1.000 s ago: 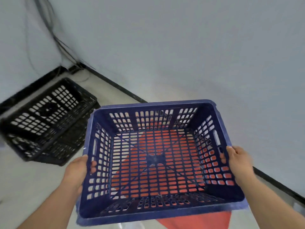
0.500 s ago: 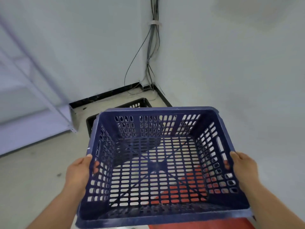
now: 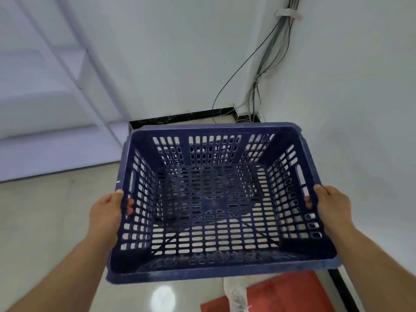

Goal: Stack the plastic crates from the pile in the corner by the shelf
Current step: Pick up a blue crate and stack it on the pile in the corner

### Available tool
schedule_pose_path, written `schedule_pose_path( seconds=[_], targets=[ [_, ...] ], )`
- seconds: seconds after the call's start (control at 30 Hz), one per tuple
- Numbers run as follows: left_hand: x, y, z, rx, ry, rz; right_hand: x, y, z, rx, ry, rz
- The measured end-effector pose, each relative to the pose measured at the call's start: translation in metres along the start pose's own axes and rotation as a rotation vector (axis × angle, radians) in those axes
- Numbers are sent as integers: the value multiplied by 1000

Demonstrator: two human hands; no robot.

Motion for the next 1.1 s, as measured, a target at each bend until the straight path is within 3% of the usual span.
schedule_pose_path(
  seconds=[0.5, 1.1],
  targets=[
    [70, 3, -89, -120, 152, 8, 146, -58, -117, -65, -159, 28],
    [103, 24, -143, -171, 159, -32, 197, -84, -154, 2, -173, -4]
  ],
)
Point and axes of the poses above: each hand's wrist, its own z-axis away from the middle knuckle, its own x-axis out of the palm, y = z × x, the point moved 7 cm from there along -z, towards the middle knuckle, and after that the axes turned 8 degrees about y, right-handed, at the moved point
